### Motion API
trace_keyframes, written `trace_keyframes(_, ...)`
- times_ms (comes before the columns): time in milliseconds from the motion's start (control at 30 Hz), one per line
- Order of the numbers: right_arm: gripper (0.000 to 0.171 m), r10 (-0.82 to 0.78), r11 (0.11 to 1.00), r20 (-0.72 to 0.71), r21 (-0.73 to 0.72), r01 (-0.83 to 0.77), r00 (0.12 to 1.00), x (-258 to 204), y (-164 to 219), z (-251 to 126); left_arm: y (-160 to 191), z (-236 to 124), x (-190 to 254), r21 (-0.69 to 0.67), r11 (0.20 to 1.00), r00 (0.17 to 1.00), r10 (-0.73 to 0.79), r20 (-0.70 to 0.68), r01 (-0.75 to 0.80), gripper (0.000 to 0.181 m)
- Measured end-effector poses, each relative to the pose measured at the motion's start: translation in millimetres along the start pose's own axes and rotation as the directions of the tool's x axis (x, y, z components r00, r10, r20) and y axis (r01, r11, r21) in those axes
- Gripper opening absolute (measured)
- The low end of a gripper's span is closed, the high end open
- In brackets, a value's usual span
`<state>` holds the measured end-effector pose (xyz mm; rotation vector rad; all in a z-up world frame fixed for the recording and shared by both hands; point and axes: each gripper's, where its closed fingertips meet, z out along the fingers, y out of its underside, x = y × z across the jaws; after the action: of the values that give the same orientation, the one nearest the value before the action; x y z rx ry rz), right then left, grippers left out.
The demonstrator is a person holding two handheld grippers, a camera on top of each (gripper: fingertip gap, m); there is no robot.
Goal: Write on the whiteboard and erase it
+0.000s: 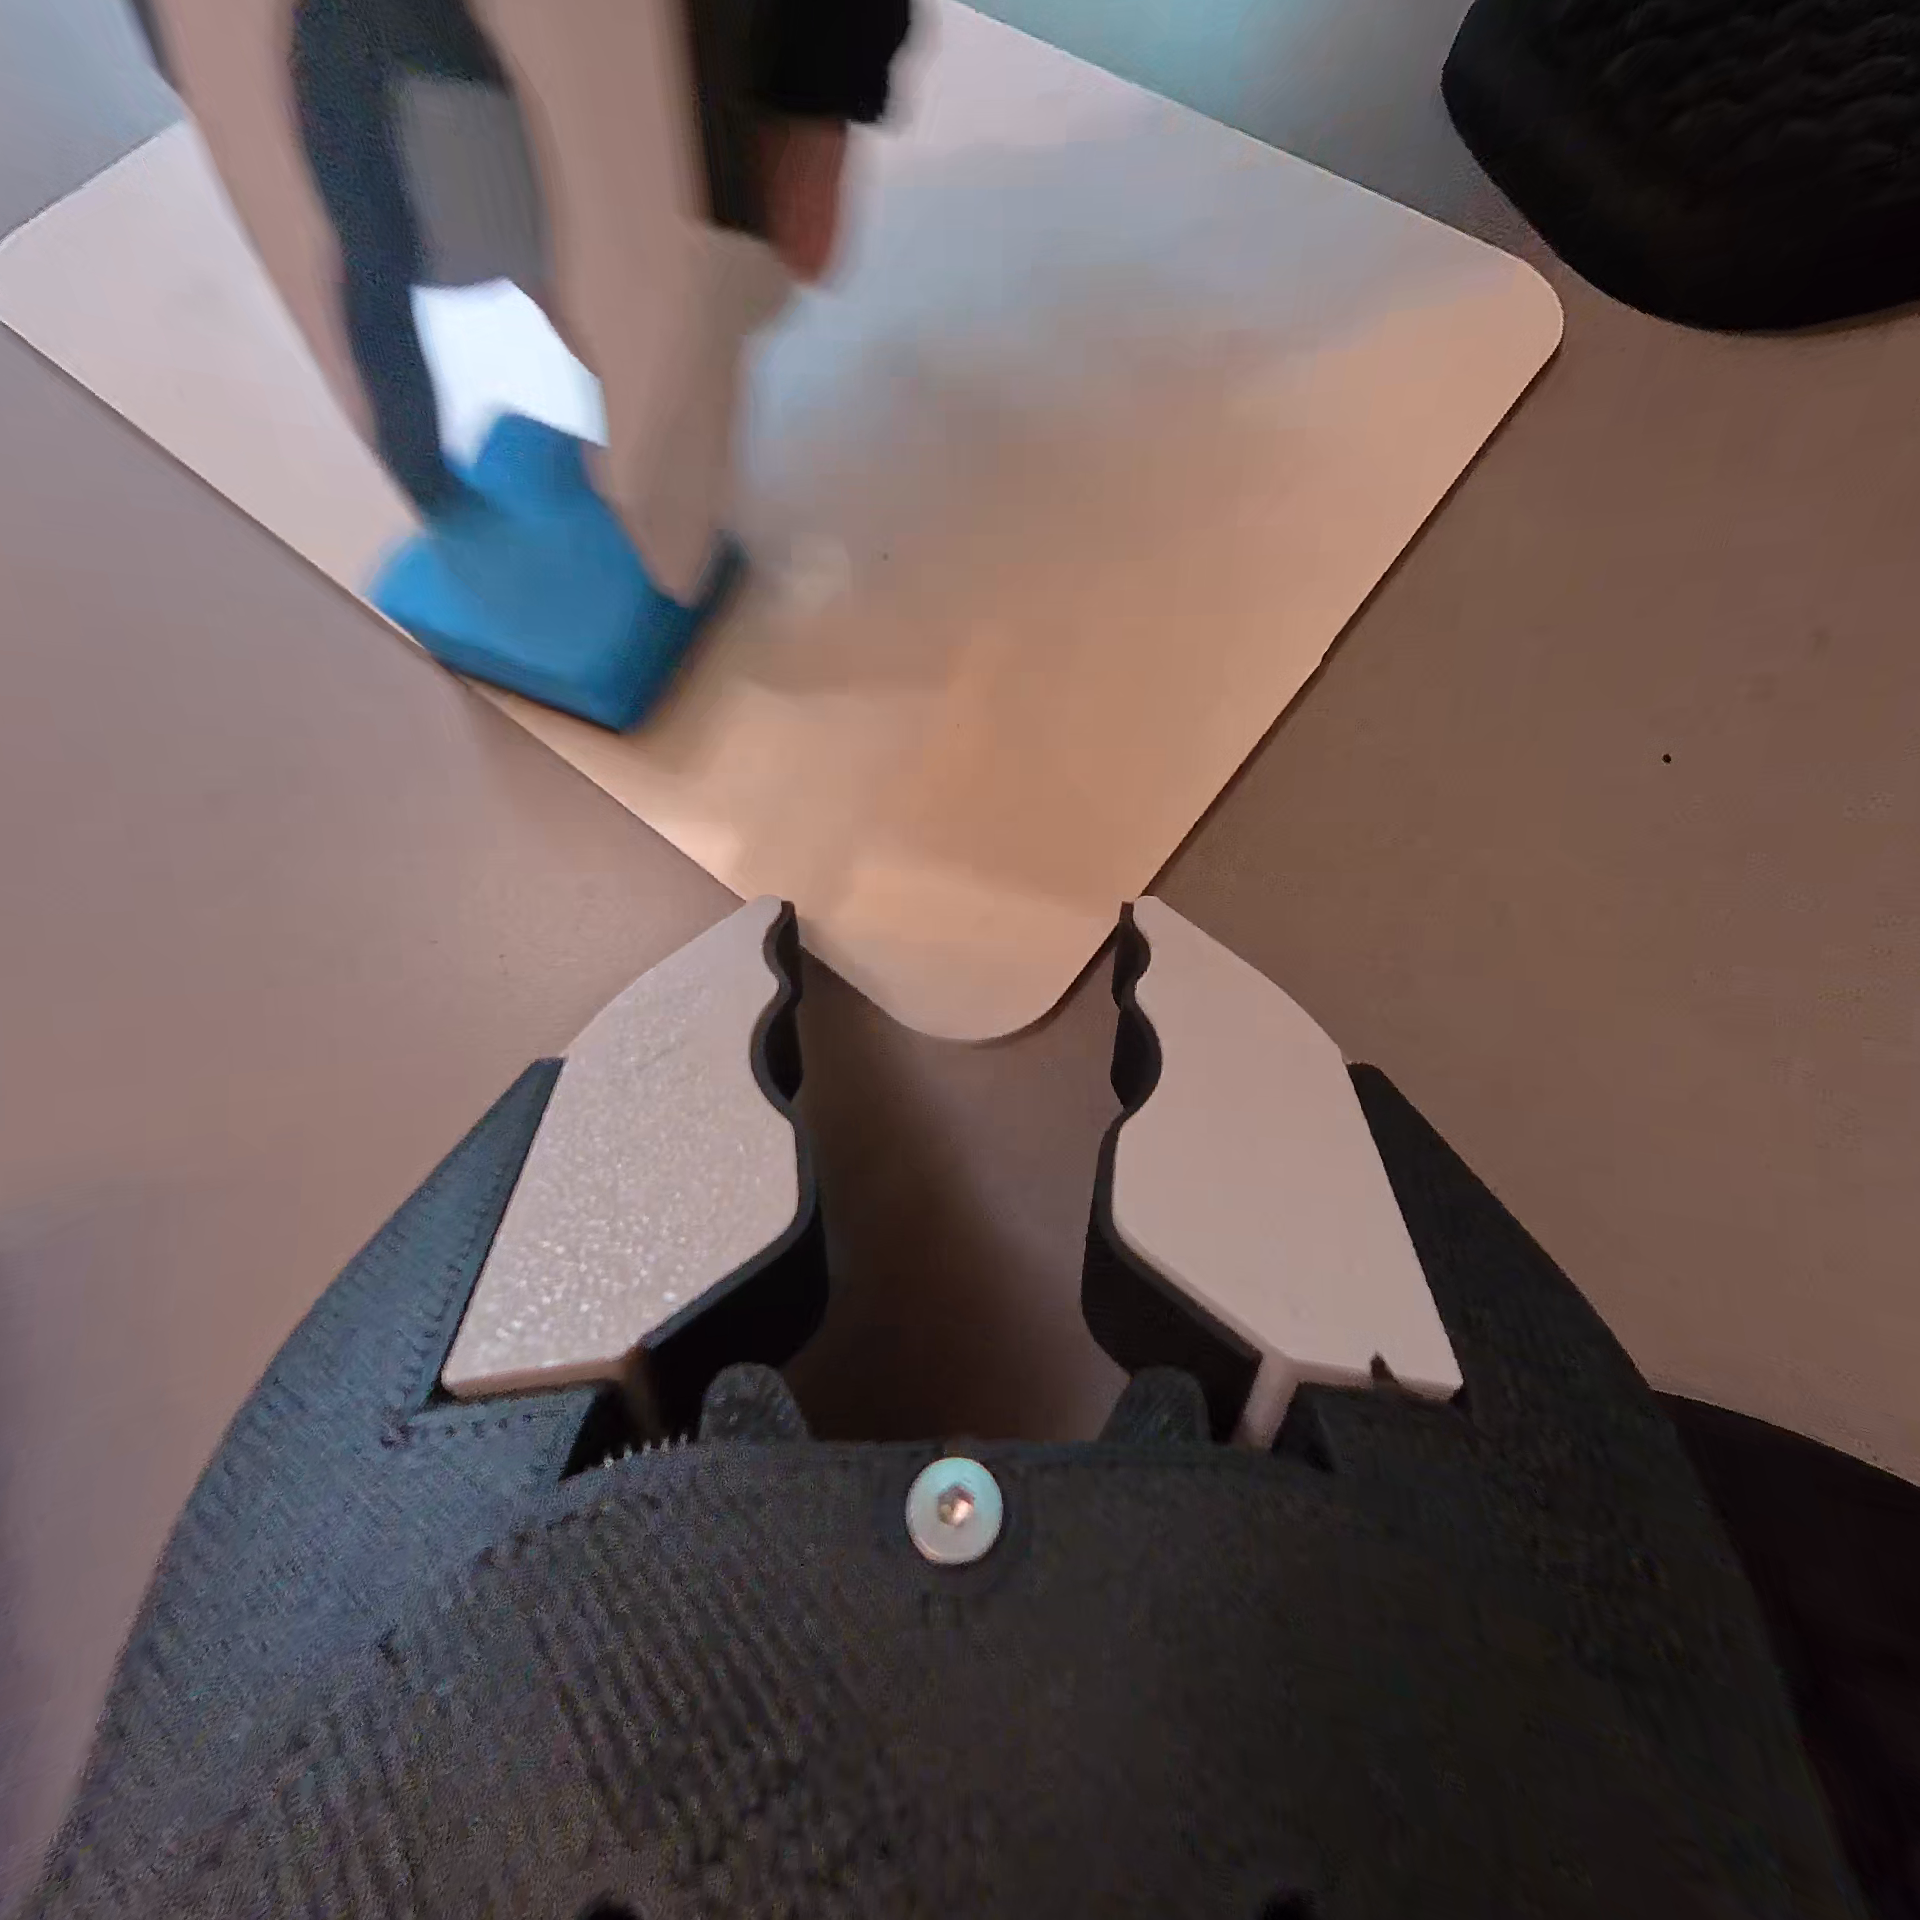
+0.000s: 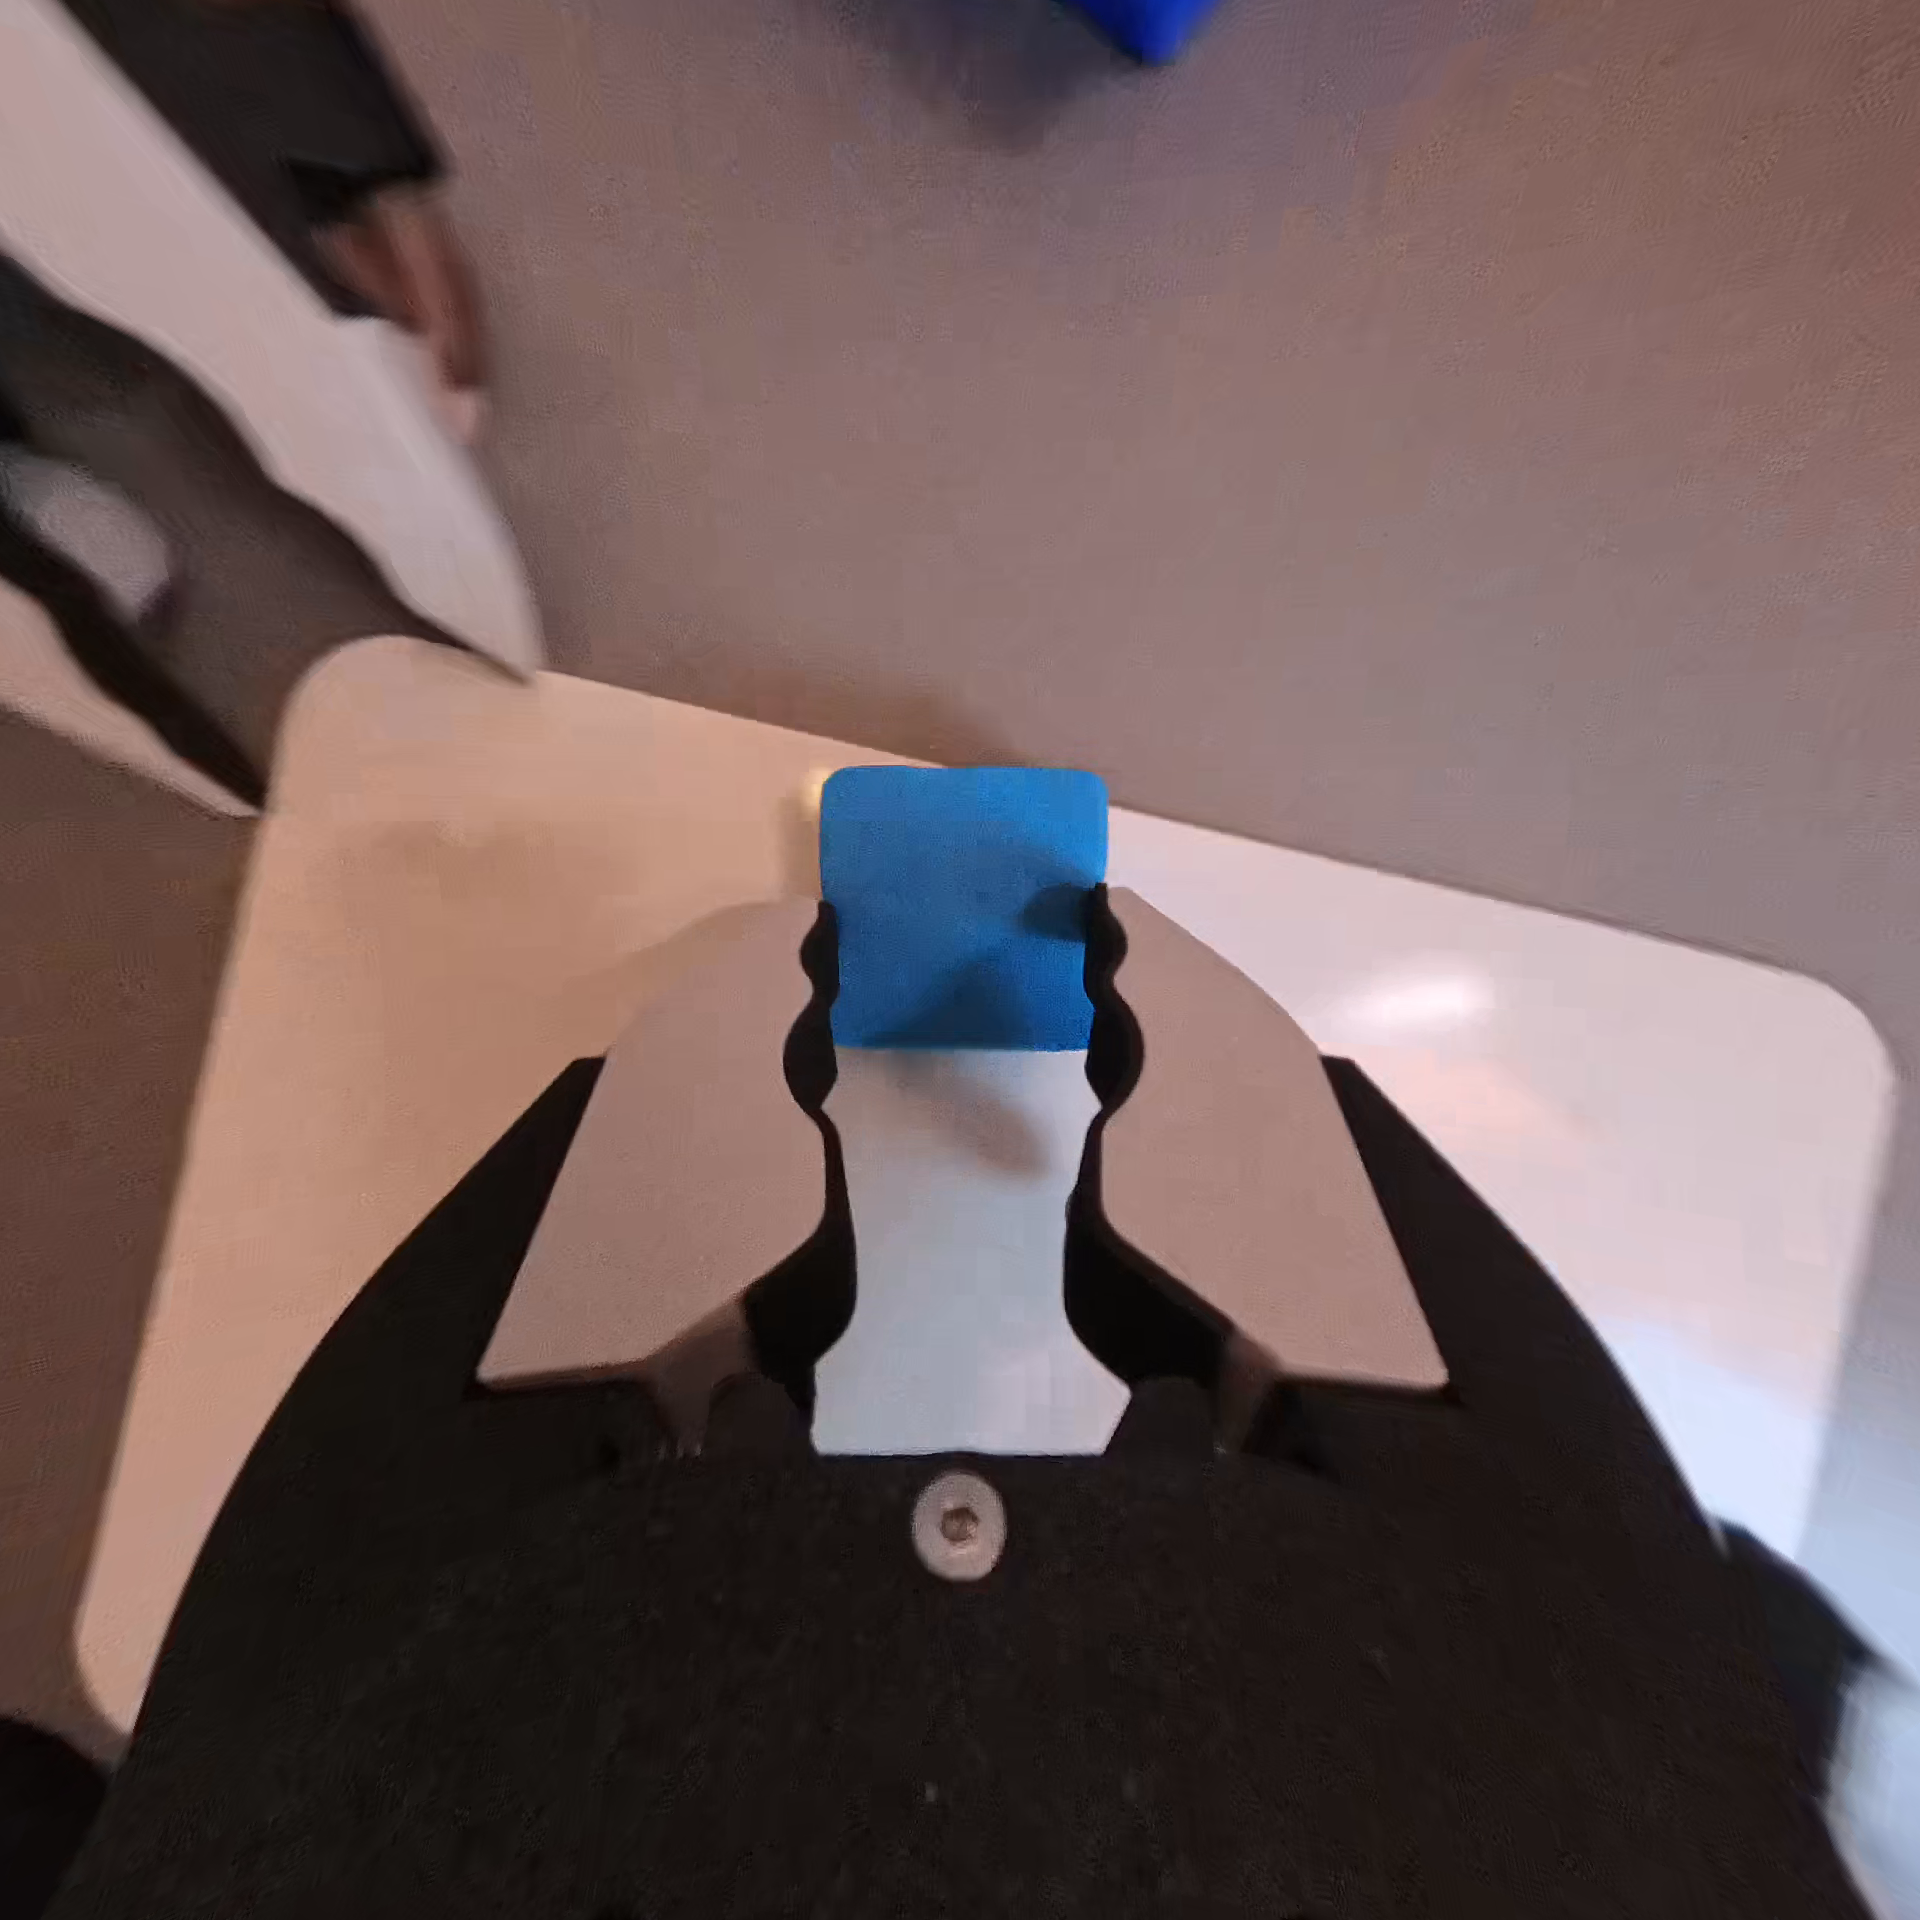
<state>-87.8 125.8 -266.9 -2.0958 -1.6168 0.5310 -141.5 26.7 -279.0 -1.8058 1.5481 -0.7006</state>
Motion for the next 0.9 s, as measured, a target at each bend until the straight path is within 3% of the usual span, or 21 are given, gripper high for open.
trace_keyframes(133,0.046,-0.174,0.984,0.138,-0.011,0.178,0.975,-98,-5,7,0,0,0,-0.001,1.0,1.0,0.001,0.0,-0.001,0.058)
trace_keyframes(300,0.047,-0.17,0.985,0.299,0.014,0.174,0.939,-162,34,-19,0,0,0,-0.002,1.0,1.0,0.001,0.002,-0.001,0.059)
trace_keyframes(367,0.047,-0.143,0.988,0.258,-0.023,0.154,0.955,-152,49,-33,0,0,0,-0.001,1.0,1.0,-0.001,0.0,0.001,0.059)
trace_keyframes(500,0.047,0.041,0.996,0.022,0.08,-0.043,0.999,-61,40,-54,-1,0,3,0.007,1.0,1.0,0.012,-0.021,-0.012,0.055)
trace_keyframes(600,0.047,0.048,0.999,-0.024,0.013,-0.048,0.999,-29,47,-32,0,0,-1,0.006,1.0,1.0,-0.011,0.002,0.011,0.059)
trace_keyframes(800,0.047,-0.192,0.981,0.207,0.024,0.191,0.959,-157,37,-20,0,0,-3,0.006,1.0,1.0,-0.024,0.011,0.024,0.062)
trace_keyframes(900,0.047,-0.206,0.978,0.18,0.069,0.196,0.962,-177,49,-38,0,-1,-4,0.008,1.0,1.0,-0.021,0.011,0.021,0.06)
